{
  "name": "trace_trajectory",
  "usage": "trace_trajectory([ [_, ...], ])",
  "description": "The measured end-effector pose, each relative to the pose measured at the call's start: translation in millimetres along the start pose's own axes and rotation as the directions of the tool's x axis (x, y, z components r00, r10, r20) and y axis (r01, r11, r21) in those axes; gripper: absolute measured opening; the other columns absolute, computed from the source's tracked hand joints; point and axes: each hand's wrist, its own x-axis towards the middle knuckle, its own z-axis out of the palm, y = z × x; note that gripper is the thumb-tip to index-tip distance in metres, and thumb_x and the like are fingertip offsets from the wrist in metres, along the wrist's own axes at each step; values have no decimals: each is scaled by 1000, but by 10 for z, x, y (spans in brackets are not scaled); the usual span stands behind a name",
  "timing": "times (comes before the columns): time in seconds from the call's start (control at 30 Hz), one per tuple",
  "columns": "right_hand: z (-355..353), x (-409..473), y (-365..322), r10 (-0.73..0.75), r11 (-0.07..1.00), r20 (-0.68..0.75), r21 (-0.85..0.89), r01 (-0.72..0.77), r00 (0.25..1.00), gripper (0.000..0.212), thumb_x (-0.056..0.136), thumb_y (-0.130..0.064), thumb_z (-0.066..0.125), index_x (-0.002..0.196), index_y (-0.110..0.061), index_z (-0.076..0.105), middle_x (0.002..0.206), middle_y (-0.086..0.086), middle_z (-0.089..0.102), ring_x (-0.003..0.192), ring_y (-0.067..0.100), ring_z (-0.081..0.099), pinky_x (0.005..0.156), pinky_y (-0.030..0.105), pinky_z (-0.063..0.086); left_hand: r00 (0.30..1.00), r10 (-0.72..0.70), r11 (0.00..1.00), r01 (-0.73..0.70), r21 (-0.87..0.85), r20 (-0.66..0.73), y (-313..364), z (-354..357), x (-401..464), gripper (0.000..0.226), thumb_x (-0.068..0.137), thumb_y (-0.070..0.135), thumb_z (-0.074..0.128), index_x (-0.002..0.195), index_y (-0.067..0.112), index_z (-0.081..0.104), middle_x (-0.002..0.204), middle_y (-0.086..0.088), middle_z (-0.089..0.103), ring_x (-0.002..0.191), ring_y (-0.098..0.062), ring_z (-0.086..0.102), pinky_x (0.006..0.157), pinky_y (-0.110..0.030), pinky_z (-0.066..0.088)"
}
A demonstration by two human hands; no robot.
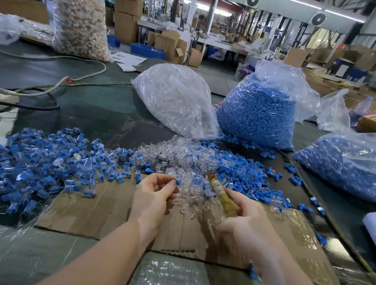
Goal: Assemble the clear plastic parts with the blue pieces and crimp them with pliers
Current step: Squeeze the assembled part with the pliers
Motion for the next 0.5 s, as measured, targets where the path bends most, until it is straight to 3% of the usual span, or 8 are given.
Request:
trace_trajectory([
  [0.07, -54, 81, 66, -34, 993, -106, -114, 22, 994, 65, 74, -1, 68, 132, -25, 48, 107, -1, 60, 68, 3, 53, 57, 19, 41, 999, 37, 999, -37, 16, 5, 35, -11, -31, 11, 90, 5, 57, 89, 14, 64, 68, 0, 62, 56, -7, 55, 53, -23, 46],
  [0.17, -156, 222, 182, -31, 941, -216, -335, -44, 976, 60, 80, -21, 70, 135, -26, 44, 111, -4, 53, 95, 21, 58, 83, 41, 51, 980, 199, 958, -194, 212, -5, 139, -102, -25, 14, 90, 4, 56, 87, 15, 64, 73, 2, 63, 55, 3, 56, 51, -11, 46],
  [0.23, -224, 295, 271, 5, 886, -271, -445, -130, 963, 60, 84, -34, 67, 138, -27, 41, 119, 1, 51, 109, 25, 53, 94, 47, 45, 953, 302, 870, -262, 417, -33, 209, -232, 34, 15, 90, 6, 56, 89, 18, 63, 75, 8, 61, 54, 4, 54, 49, -4, 42],
  [0.33, -281, 375, 391, 39, 798, -328, -558, -227, 944, 63, 85, -44, 62, 141, -29, 36, 131, 7, 48, 119, 26, 45, 100, 48, 39, 917, 389, 674, -218, 706, -88, 266, -480, 166, 15, 92, 13, 56, 102, 16, 67, 90, 3, 64, 67, -4, 52, 56, -11, 41],
  [0.4, -282, 407, 450, 43, 749, -343, -611, -257, 938, 64, 86, -48, 60, 142, -30, 34, 135, 8, 46, 123, 27, 42, 103, 48, 37, 908, 414, 567, -204, 798, -62, 252, -597, 242, 18, 91, 15, 56, 105, 14, 68, 101, -2, 62, 80, -10, 51, 69, -19, 39],
  [0.5, -264, 417, 492, 25, 697, -353, -665, -270, 935, 64, 86, -52, 56, 143, -32, 32, 136, 8, 45, 126, 28, 38, 104, 46, 34, 900, 436, 481, -225, 847, -8, 216, -658, 289, 21, 91, 16, 57, 109, 13, 68, 98, 1, 55, 88, -13, 49, 74, -23, 37],
])
